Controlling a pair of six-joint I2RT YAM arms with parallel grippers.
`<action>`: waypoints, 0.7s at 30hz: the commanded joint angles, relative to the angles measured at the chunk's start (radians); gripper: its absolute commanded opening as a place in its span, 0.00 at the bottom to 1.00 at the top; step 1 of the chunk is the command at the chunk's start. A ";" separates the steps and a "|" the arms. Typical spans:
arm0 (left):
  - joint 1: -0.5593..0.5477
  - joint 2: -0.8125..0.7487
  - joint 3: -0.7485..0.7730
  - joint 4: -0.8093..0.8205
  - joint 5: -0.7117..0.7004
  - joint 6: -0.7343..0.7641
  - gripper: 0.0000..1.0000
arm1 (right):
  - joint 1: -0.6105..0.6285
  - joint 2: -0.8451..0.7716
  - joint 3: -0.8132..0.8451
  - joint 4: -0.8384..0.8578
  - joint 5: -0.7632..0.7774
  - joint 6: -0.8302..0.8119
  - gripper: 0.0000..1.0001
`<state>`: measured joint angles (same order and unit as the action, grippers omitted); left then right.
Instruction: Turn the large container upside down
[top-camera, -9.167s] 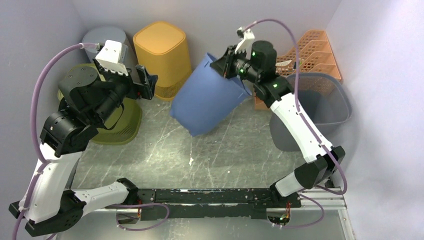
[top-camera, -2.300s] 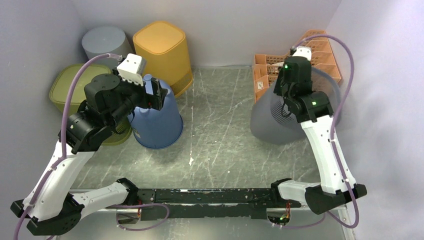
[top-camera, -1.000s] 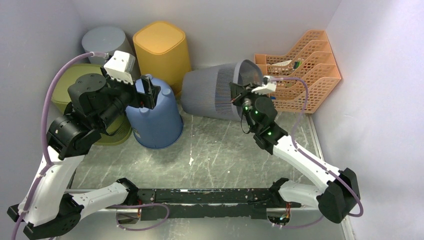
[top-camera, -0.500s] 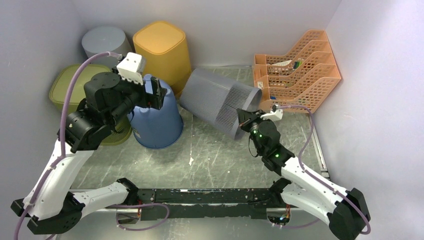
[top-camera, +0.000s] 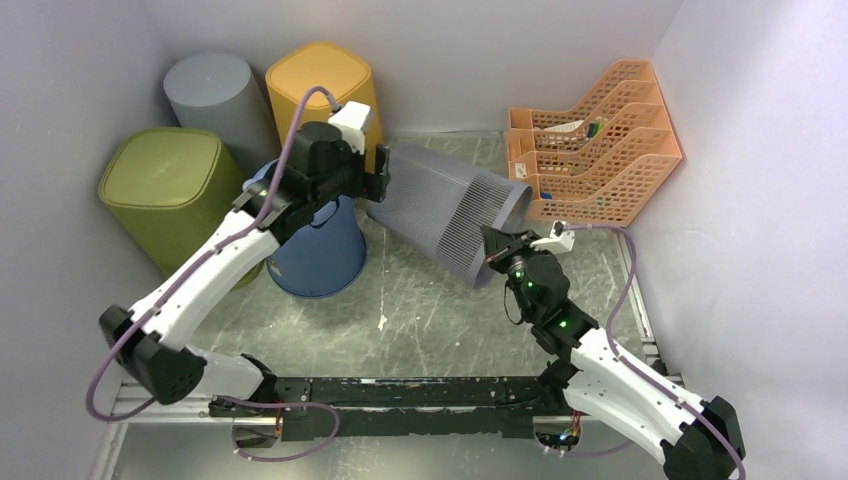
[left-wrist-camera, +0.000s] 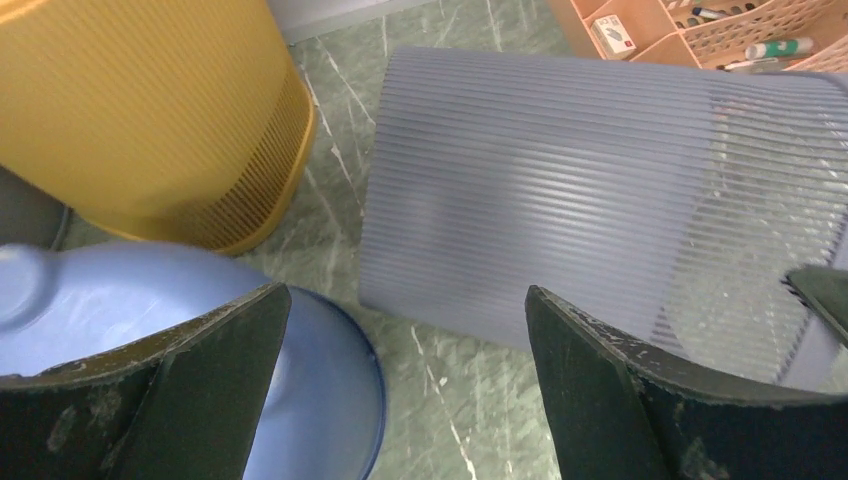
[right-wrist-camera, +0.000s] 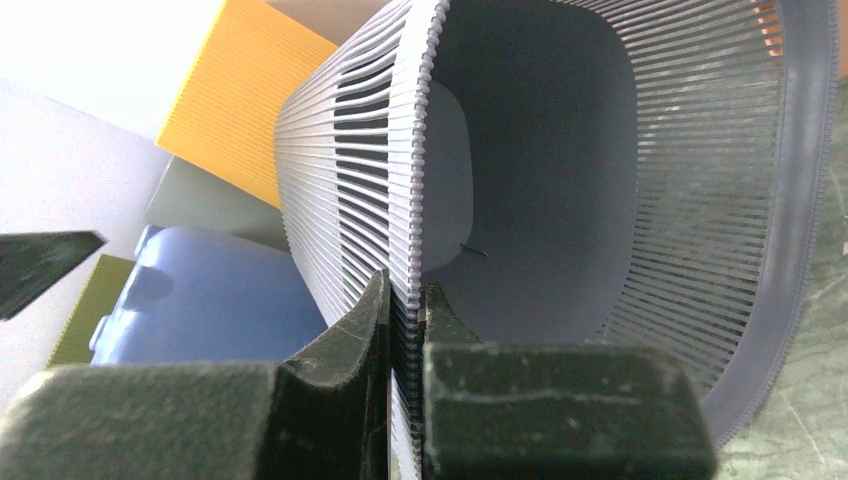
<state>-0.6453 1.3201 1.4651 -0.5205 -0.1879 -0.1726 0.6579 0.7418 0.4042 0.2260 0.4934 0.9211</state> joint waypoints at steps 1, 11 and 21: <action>-0.004 0.090 0.045 0.157 -0.001 -0.033 1.00 | -0.002 0.022 -0.067 -0.220 0.025 -0.044 0.00; 0.147 0.204 -0.169 0.544 0.148 -0.187 1.00 | -0.002 -0.033 -0.078 -0.272 0.024 -0.051 0.00; 0.176 0.292 -0.218 0.708 0.344 -0.255 1.00 | -0.003 -0.072 -0.089 -0.327 0.031 -0.046 0.00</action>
<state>-0.4664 1.5883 1.2797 0.0959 0.0193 -0.3737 0.6579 0.6529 0.3744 0.1665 0.4828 0.9245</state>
